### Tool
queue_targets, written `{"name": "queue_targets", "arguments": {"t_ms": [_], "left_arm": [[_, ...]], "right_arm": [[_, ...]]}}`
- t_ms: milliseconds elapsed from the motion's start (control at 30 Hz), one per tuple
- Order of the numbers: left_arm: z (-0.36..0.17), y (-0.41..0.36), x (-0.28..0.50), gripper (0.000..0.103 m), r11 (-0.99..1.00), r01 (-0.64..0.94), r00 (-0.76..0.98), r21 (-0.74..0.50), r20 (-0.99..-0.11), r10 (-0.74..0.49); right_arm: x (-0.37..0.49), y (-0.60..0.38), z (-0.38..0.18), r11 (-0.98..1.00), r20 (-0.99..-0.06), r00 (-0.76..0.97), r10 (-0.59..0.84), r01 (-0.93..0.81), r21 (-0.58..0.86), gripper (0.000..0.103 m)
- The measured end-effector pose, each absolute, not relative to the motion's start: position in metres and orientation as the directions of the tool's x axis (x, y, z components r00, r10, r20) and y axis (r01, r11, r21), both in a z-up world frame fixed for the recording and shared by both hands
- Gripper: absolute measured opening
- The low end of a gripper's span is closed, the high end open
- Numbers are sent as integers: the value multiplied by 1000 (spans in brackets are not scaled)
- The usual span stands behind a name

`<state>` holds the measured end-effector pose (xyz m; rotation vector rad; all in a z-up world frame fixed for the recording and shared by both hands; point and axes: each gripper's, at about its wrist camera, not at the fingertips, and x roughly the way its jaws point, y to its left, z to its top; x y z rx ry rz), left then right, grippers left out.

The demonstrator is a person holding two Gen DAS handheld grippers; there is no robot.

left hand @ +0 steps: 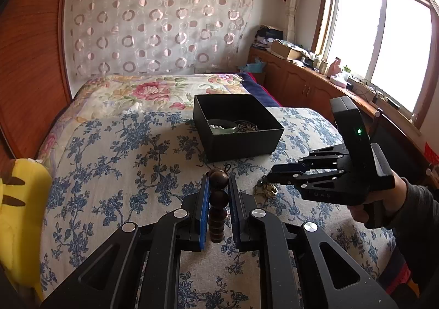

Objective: Organize jewelry
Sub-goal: 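Close the right gripper on the green jade pendant keychain and lift it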

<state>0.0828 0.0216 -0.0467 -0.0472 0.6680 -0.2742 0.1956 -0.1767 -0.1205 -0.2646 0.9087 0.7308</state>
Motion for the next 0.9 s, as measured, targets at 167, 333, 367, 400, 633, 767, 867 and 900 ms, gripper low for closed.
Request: {"name": "queue_targets", "arguments": {"t_ms": [167,333,367,400,633,767,867,900], "left_arm": [[-46,21,83,12,963,236,751,-130,-605,-265],[-46,22,83,12,962,239,749,-131,-605,-268],[-47,22,83,12,962,239,749,-130,-606,-268],[-47,22,83,12,962,240,749,-128,-606,-268],[-48,22,82,12,963,238,748,-130,-607,-267],[-48,22,83,12,962,239,748,-130,-608,-268],[-48,22,82,12,962,239,748,-131,-607,-269],[-48,22,82,12,962,239,747,-131,-608,-269]], "right_arm": [[190,-182,-120,713,-808,371,457,-696,83,20],[192,-172,-122,710,-814,386,434,-703,46,20],[193,-169,-122,707,-815,383,435,-706,45,20],[193,-166,-122,702,-815,383,435,-711,40,20],[188,-154,-123,695,-813,434,388,-718,-52,8],[190,-161,-121,738,-799,492,347,-669,-91,7],[194,-171,-117,756,-786,507,354,-650,-79,7],[195,-172,-115,758,-782,512,356,-647,-78,7]]}}
